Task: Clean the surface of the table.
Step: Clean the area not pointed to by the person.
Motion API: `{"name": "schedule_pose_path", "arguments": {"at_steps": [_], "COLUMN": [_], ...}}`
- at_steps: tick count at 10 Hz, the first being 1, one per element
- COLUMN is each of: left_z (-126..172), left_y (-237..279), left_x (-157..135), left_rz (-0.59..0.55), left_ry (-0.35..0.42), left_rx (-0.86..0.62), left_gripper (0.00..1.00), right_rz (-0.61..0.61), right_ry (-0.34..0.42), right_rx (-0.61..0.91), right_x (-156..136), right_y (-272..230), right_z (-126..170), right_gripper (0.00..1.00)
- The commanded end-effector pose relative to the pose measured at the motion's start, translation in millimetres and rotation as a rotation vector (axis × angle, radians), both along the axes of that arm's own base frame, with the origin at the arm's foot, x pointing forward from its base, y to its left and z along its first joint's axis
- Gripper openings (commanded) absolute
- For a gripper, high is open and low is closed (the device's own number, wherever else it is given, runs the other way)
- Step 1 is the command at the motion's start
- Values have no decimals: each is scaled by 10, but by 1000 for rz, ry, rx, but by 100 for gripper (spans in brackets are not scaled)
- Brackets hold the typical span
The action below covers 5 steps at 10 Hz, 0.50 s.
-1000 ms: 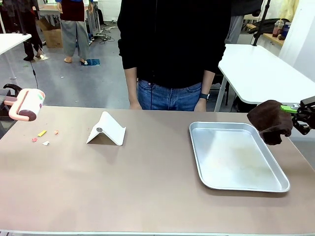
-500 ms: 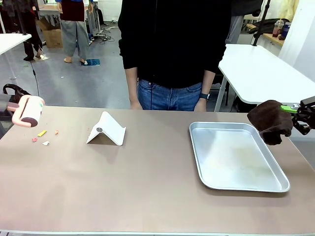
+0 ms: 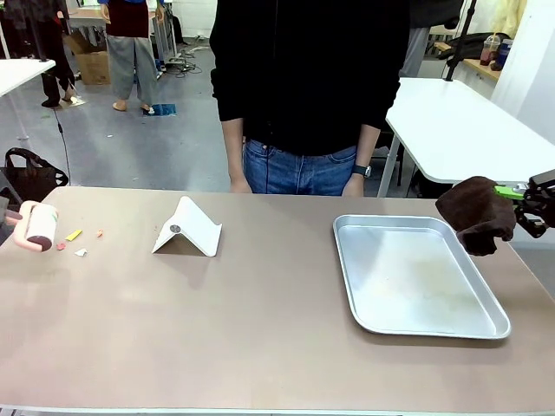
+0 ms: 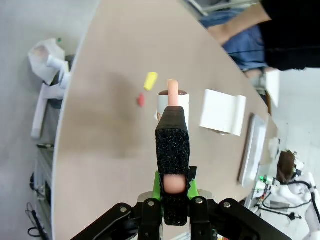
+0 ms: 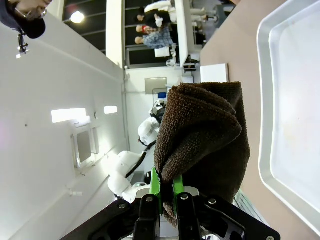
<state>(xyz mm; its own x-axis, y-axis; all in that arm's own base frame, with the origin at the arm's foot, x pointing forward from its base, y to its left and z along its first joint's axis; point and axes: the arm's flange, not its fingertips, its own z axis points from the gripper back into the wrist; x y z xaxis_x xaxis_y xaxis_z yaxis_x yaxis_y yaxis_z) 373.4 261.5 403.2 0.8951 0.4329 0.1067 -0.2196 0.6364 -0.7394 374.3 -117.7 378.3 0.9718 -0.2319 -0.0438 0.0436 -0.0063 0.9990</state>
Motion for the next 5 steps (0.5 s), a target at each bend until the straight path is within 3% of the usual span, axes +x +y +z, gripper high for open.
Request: {"name": "schedule_pose_path", "arguments": {"at_steps": [1, 5], "left_z": [-125, -317], "left_y": [-42, -20], "left_x": [8, 63], "left_rz": [38, 78], "left_ry": [52, 99], "left_rx": [45, 89], "left_gripper": [20, 20], "right_rz": [-8, -8], "right_ry": [-4, -4], "right_rx": [-1, -1], "right_x": [7, 7], "right_y": [6, 6], "right_z": [36, 36], "right_gripper": [11, 11]}}
